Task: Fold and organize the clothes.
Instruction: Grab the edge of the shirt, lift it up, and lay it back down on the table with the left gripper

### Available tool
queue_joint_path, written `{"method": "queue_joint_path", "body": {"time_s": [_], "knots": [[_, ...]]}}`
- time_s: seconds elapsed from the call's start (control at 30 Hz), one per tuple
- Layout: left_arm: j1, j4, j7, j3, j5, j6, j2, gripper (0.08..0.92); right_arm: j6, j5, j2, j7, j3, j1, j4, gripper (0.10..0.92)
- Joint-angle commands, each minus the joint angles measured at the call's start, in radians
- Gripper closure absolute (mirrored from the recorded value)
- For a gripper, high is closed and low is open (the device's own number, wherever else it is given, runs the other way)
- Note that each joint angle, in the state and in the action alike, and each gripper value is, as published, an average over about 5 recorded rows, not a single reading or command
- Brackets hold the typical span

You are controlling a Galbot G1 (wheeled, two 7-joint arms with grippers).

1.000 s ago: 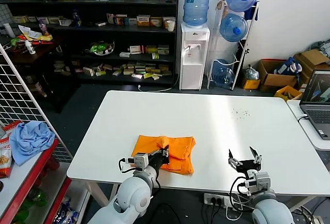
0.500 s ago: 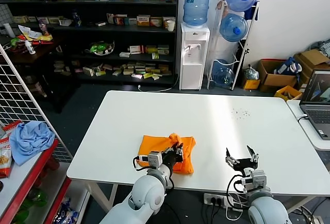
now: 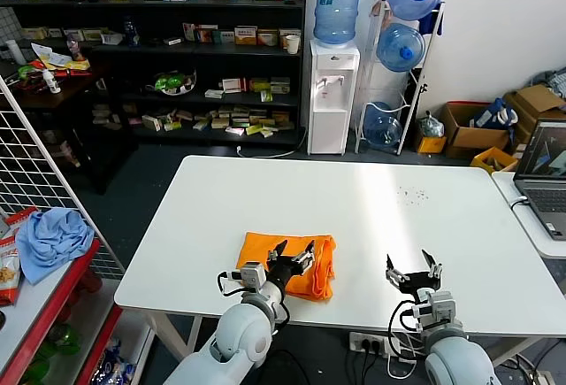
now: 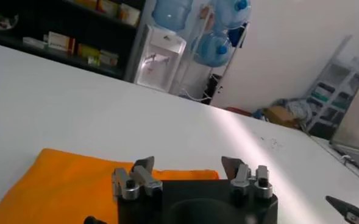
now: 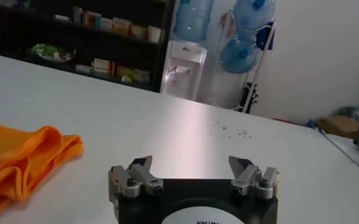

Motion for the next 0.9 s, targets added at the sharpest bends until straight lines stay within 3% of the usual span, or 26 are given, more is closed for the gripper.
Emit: {"method": "queue_joint_path", "body": {"time_s": [0.03, 0.4, 0.9], "knots": [[0.047, 0.008, 0.075, -0.106, 0.056, 0.054, 0.193, 0.195, 0.001, -0.002, -0.009, -0.013, -0.001, -0.008, -0.005, 0.203], [0.006, 0.060, 0.157, -0.196, -0.101, 0.152, 0.261, 0.177, 0.015, 0.006, -0.028, -0.047, 0.009, -0.028, -0.014, 0.203], [-0.040, 0.125, 0.213, -0.187, -0.232, 0.227, 0.224, 0.177, 0.012, 0.005, -0.026, -0.047, 0.012, -0.032, -0.014, 0.203]]}}
